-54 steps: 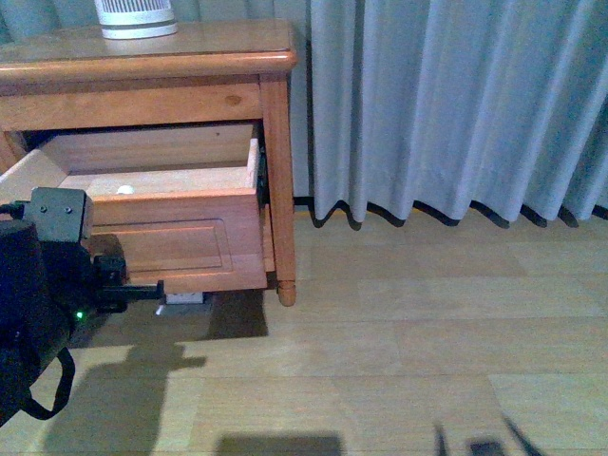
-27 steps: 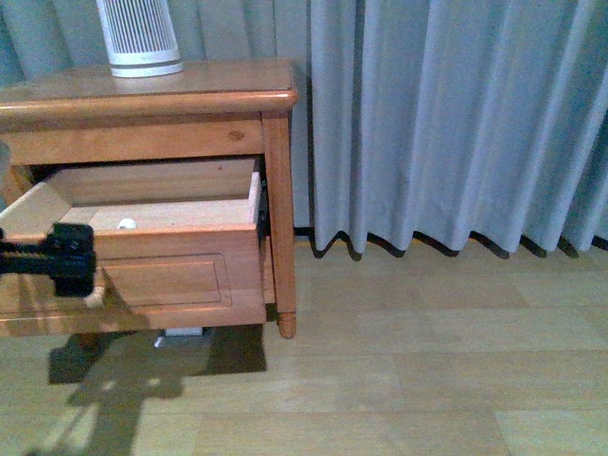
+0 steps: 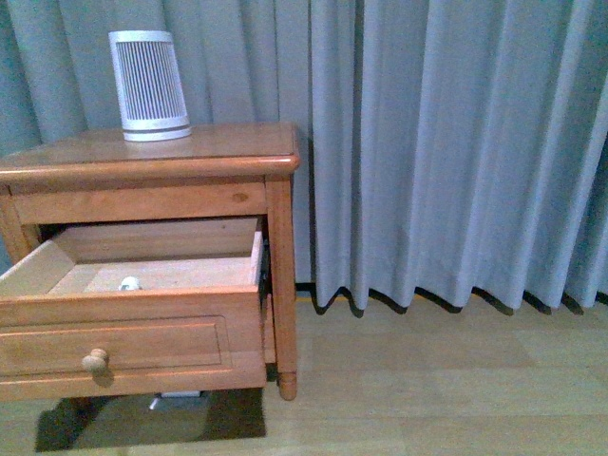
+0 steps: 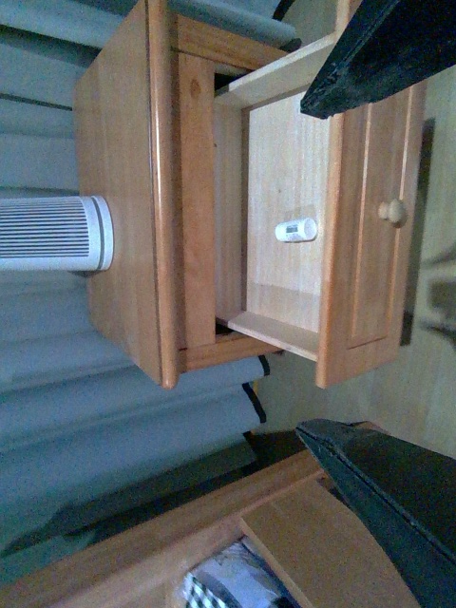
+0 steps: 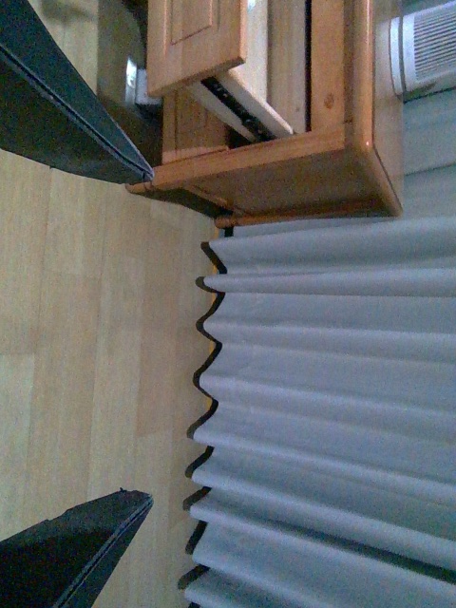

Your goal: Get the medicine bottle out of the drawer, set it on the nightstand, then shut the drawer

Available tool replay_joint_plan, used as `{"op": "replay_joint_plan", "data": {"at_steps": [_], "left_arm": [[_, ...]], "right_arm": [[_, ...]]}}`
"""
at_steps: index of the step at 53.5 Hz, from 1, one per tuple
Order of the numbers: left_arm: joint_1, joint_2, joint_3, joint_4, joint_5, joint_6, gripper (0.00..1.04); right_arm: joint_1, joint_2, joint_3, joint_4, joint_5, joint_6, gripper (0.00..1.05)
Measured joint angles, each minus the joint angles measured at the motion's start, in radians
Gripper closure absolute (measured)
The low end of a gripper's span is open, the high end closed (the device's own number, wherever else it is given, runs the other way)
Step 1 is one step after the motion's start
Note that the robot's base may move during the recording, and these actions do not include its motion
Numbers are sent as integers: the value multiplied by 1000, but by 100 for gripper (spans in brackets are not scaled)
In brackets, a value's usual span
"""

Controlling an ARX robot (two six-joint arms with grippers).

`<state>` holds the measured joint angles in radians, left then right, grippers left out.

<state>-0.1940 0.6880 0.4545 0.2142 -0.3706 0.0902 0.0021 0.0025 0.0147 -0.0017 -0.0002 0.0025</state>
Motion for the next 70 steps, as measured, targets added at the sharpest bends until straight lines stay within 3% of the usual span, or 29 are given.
{"op": "replay_joint_plan", "data": {"at_steps": [3,6,11,30,33,37,70], "left_arm": [[-51,-103,-38,-70,-59,-26,8],[-87,-223,-92,-139,21,-55,19],[-148,-397,-188,-219,31,-68,34],[48,-586,-341,-223,247,-84,102],[133,-601,-351,-224,347,-87,102],[180,-609,-363,-224,353,-88,102],[188,-682,-444,-218,368,-88,102]], "right_arm": [[0,0,0,0,0,0,7],[0,0,0,0,0,0,7],[0,0,0,0,0,0,7],[0,0,0,0,0,0,7],[0,0,0,0,0,0,7],[0,0,0,0,0,0,7],[0,0,0,0,0,0,7]]}}
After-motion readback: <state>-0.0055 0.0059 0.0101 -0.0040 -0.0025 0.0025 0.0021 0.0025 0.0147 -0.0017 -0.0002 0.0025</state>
